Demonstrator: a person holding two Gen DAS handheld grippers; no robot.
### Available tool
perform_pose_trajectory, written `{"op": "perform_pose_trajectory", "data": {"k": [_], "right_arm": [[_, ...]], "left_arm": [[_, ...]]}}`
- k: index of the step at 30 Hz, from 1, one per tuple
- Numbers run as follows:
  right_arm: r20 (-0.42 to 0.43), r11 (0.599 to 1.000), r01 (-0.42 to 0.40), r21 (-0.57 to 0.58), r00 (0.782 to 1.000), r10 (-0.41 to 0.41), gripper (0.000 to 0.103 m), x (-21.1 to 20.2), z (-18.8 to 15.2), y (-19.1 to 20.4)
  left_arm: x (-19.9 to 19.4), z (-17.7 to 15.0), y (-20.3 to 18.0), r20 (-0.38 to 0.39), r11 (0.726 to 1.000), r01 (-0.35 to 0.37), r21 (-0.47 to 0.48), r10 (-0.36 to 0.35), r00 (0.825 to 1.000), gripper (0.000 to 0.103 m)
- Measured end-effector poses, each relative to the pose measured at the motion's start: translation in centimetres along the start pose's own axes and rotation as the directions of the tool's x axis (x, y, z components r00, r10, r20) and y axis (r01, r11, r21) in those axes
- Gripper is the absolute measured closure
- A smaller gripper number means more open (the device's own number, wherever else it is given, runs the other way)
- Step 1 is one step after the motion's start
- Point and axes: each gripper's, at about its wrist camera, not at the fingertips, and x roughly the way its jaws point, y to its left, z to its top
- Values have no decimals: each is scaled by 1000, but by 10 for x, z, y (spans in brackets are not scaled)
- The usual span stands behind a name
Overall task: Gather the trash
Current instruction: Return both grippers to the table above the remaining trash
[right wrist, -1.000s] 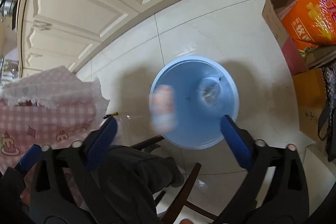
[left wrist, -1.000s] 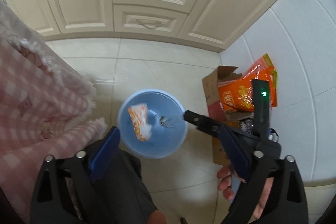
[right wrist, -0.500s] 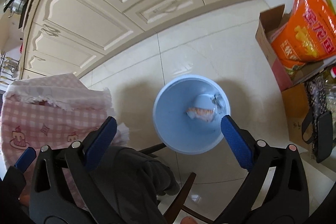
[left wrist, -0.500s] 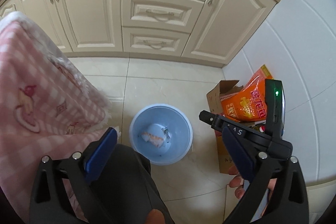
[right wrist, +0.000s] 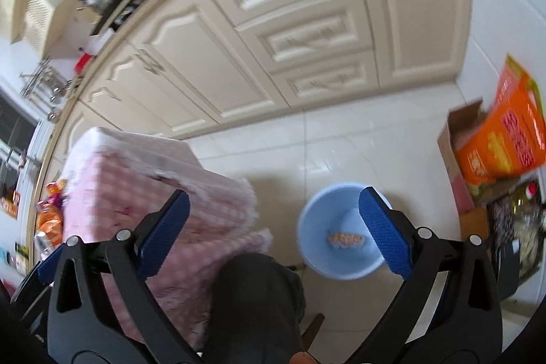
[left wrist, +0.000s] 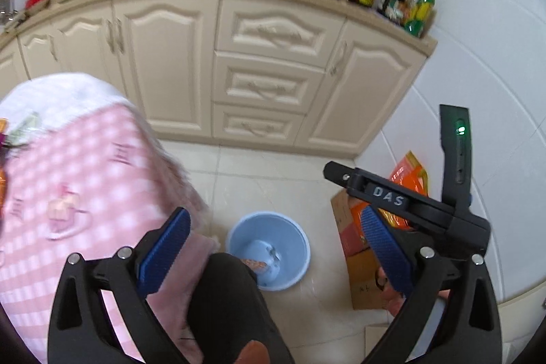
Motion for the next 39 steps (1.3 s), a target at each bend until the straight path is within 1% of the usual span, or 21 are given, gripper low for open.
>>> {"op": "perform_pose_trajectory", "data": {"k": [4,7,9,12,14,17,20,22,23,25,26,28,31,32,35,39], "right_arm": [[49,995,-59,-79,997,63,6,-26,2,49],[79,983,-107,-148,990,120,6,-44,0,90],[100,973,-141,-182,982,161,6,-56,-3,113],[120,952,-188,-242,968,222,6,-70,-8,151],[121,934,-217,-284,958,260,6,-77,-14,175],[115,904,-257,-342,943,312,6,-84,-24,209],[115,877,-279,-390,931,347,6,-91,-35,239],[119,855,-303,-420,916,383,6,-97,-42,256],[119,844,-315,-434,909,400,6,-100,-44,264],[125,825,-329,-459,896,427,6,-107,-50,276],[126,812,-334,-478,889,440,6,-110,-54,285],[126,793,-341,-504,880,459,6,-114,-59,295],[126,768,-352,-535,866,484,6,-121,-66,307],[128,759,-353,-547,861,492,6,-123,-70,311],[130,740,-343,-578,857,498,6,-125,-76,319],[105,724,-342,-598,863,494,6,-118,-82,323]], "left_arm": [[-40,4,20,80,999,-28,-25,30,996,5],[-71,4,35,144,997,-69,-36,73,987,5],[-92,6,46,186,994,-100,-53,108,977,5],[-124,3,65,254,987,-135,-92,155,955,5],[-146,0,80,296,977,-173,-121,202,933,5],[-171,-7,101,329,962,-226,-156,266,906,5],[-195,-12,121,356,944,-265,-195,320,878,5],[-209,-18,132,374,934,-283,-217,347,860,5],[-219,-20,139,387,926,-298,-230,368,845,5],[-230,-23,144,403,917,-314,-247,392,827,5],[-239,-25,148,414,909,-328,-258,410,812,5],[-248,-29,153,425,902,-342,-264,427,798,5],[-261,-38,164,436,884,-379,-274,465,770,5],[-265,-41,168,434,879,-390,-274,475,765,5],[-268,-51,180,415,861,-421,-285,507,756,5],[-266,-66,200,376,842,-443,-306,535,757,5]]}}
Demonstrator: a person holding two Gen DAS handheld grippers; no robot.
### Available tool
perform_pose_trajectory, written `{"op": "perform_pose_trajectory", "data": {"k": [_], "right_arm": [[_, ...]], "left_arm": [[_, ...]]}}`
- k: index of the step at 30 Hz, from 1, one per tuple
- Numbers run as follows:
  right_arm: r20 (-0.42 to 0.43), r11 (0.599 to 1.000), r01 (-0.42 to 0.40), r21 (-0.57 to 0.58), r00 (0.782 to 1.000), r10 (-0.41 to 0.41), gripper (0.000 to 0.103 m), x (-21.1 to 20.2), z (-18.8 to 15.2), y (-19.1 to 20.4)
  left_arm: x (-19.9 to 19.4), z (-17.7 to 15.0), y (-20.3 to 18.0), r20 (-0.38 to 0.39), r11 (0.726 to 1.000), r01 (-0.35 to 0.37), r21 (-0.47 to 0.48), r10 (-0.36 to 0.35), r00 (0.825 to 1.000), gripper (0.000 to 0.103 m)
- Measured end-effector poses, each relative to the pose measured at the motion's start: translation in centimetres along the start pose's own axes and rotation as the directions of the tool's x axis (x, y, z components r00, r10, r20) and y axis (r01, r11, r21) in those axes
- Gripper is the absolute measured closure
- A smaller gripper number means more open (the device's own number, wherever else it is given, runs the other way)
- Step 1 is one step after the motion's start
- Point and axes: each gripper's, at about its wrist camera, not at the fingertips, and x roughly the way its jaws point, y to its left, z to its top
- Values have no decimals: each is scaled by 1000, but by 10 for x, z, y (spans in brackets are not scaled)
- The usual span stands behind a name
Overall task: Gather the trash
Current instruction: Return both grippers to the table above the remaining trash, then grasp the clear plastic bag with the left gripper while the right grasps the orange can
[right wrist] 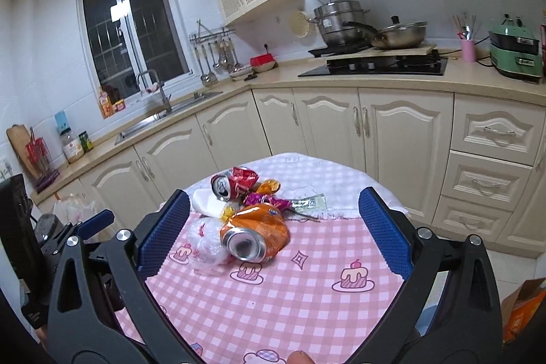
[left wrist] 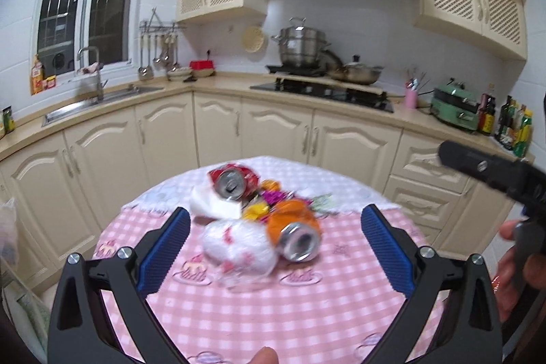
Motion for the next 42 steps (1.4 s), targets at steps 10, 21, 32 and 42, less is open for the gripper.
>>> {"op": "perform_pose_trajectory", "data": {"k": [10,21,32,42], "right_arm": [[-120,1000,13,-22,993,-16,6,39,-24,1],[-226,1000,19,3,974,-18,6,79,-44,-6],[-263,1000,22,0,965,-21,6,95,-48,-9],[-377,993,-32,-117,926,-15,6,151,-67,26]], "left_arm": [[49,-38,29,-135,999,-54,8,55,989,5],[135,-67,23,-323,992,-57,117,92,942,5],[168,-65,48,-400,1000,-22,-19,12,916,33],[146,-69,82,-352,991,-18,-131,-30,936,56]]}}
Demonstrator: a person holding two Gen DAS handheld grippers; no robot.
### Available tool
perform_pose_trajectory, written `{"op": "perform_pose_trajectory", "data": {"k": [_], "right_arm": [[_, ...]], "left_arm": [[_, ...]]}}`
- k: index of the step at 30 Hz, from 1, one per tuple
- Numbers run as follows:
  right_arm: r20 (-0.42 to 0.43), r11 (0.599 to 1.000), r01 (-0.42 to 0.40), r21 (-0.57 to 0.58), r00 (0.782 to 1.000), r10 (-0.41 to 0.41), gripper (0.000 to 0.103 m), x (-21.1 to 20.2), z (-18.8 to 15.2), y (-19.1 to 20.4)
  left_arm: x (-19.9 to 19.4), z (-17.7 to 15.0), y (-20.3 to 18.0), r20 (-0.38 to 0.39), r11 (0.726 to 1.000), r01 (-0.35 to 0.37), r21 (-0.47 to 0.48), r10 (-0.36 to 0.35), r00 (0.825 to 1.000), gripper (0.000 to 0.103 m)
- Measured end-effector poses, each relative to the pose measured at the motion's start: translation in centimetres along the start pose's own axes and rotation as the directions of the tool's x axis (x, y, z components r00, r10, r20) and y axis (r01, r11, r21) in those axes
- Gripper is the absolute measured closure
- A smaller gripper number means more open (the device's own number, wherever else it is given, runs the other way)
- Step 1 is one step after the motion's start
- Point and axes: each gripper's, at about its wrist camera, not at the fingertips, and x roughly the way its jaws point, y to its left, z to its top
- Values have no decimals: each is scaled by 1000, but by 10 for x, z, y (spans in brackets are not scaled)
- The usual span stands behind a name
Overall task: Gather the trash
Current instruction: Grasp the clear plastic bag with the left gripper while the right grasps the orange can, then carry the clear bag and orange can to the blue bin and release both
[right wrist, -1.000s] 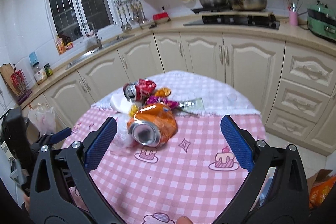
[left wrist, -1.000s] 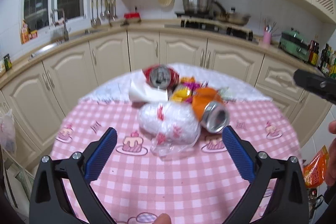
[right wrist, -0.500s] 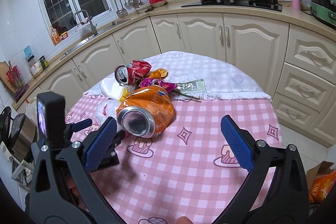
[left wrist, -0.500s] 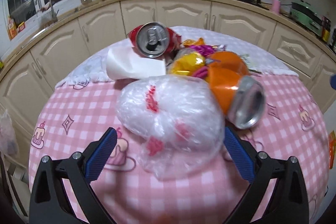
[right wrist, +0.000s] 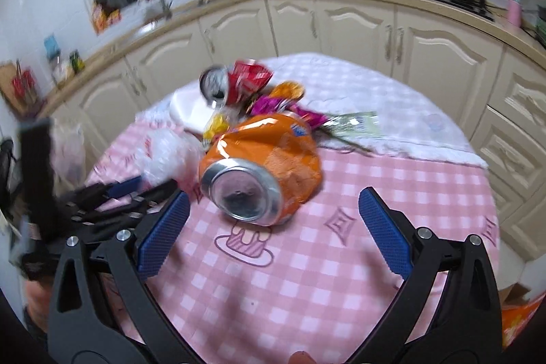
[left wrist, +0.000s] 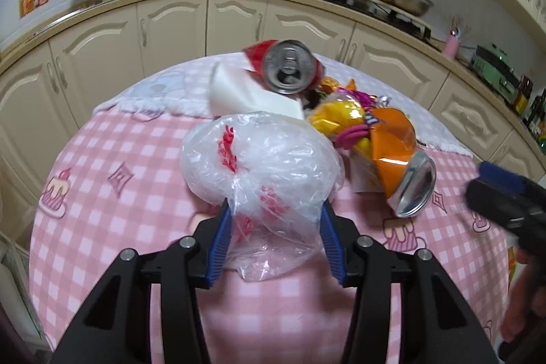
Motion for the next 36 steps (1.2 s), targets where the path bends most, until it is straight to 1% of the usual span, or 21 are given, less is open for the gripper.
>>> {"op": "perform_pose_trajectory", "data": {"k": [3,5,7,8,9,10,13,15,17,21,27,31,36], "right_arm": [[-44,997,21,-69,999,-24,6,23,1,13],[-48,995,25,-97,998,-30,6,33,1,22],[-50,989,48,-136,997,-56,6,44,2,32],[-54,986,61,-155,996,-70,15,50,2,35],[-58,984,72,-165,995,-83,29,55,1,38],[-57,980,96,-172,993,-108,32,59,1,40],[-48,979,105,-177,992,-115,36,57,0,39],[-41,985,83,-151,995,-90,41,52,1,34],[-33,990,67,-122,997,-72,44,45,1,26],[-1,998,29,-59,1000,-29,45,26,-2,10],[34,1000,-2,-21,999,3,47,5,-5,-1],[51,999,-37,17,998,36,48,-4,-8,-11],[98,997,-67,42,993,63,48,-19,-12,-19]], "left_arm": [[-10,-5,9,12,1000,5,-15,-5,1000,56],[-16,-9,14,19,1000,2,-24,-2,1000,56],[-20,-12,18,20,999,3,-34,-2,1000,56],[-21,-13,20,21,999,3,-36,-2,1000,56],[-22,-14,21,23,999,5,-38,-4,1000,56],[-23,-14,22,23,999,5,-38,-5,1000,56],[-26,-15,24,28,999,6,-41,-5,1000,56],[-28,-16,26,34,999,10,-47,-8,999,56],[-30,-16,26,41,999,12,-48,-10,999,56],[-35,-17,22,52,999,16,-37,-15,999,56],[-47,-16,12,77,999,23,-24,-21,997,56],[-52,-15,4,85,1000,25,-7,-24,996,56],[-62,-14,-5,103,999,30,10,-31,994,56]]}}
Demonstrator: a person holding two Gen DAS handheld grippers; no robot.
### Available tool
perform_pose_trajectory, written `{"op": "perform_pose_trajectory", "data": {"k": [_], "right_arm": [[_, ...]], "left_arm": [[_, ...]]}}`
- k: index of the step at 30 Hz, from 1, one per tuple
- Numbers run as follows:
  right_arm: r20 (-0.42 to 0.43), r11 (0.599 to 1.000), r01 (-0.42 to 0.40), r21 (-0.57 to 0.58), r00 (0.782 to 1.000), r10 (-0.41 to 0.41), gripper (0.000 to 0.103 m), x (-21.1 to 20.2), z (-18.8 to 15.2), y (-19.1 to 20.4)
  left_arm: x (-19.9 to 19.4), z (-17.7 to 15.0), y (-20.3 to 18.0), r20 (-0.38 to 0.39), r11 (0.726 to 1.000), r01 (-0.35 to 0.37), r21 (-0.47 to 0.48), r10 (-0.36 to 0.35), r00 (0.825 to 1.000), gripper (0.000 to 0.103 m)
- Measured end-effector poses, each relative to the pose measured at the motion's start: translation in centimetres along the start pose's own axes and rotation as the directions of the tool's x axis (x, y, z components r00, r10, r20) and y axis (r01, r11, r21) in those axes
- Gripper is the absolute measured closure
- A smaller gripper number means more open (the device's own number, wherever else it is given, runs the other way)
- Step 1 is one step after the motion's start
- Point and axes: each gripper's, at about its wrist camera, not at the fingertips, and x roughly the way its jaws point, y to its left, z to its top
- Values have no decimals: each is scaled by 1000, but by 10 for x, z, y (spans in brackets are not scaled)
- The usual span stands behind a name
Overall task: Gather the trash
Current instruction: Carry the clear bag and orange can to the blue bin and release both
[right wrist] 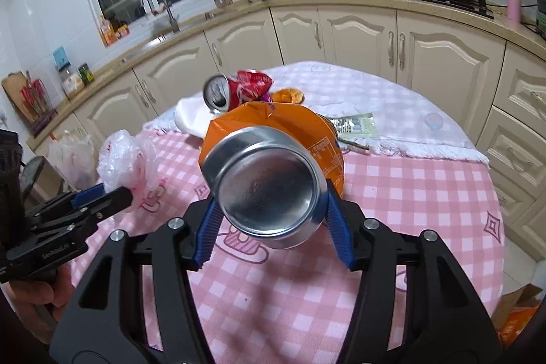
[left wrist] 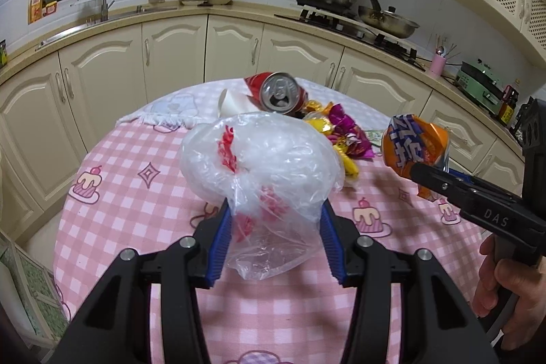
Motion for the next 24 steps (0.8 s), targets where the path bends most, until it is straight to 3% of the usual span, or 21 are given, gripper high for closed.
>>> {"op": "perform_pose_trajectory", "data": {"k": [14,20,24], "right_arm": [[150,998,-43,36,988,37,49,-66,3,-25],[238,997,-4,79,971,-14,49,-122,2,-61],[292,987,76,143,949,-115,49,-172,-8,-104]], "left_arm": [[-27,17,-47,67,996,55,68,-60,996,56],[-35,26,-100,88,980,133,151,-147,985,56],[-33,29,-152,68,952,223,208,-241,968,56]]}}
